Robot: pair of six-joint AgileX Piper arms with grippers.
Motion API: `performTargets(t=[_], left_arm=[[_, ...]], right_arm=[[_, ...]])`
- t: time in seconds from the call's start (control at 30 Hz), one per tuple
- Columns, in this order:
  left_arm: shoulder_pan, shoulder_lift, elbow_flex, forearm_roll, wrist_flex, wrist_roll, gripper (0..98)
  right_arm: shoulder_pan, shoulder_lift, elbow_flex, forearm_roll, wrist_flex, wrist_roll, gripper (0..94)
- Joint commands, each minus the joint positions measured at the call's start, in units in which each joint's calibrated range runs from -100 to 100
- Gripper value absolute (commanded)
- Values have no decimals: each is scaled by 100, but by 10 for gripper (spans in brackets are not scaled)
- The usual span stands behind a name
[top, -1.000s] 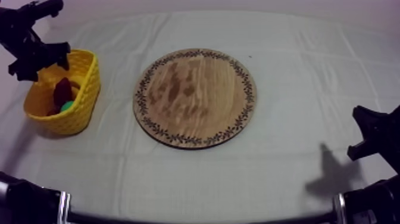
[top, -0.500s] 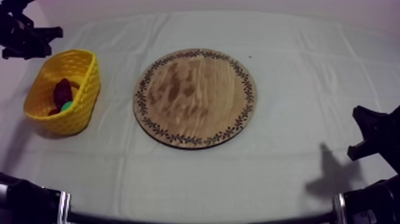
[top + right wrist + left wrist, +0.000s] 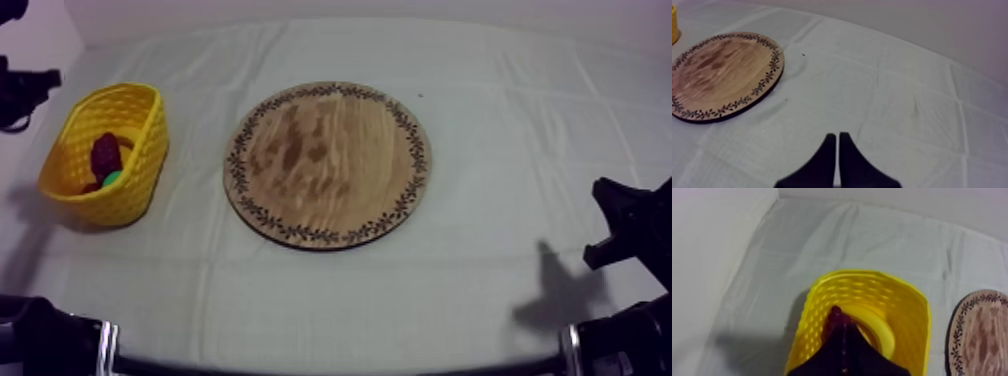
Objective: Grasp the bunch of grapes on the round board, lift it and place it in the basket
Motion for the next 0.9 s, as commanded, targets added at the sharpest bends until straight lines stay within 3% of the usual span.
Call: performTargets(t=[0.0, 0.43, 0.87], left_arm=[[-68, -1126, 654, 105, -53, -252, 0], [-187, -3410, 2989, 360, -737, -800, 0], [-58, -5088, 3731, 478, -425, -896, 0]], right_arm=[[2, -1, -3, 1, 0, 3, 4], [2, -1, -3, 1, 0, 1, 4], [2, -1, -3, 1, 0, 0, 4]])
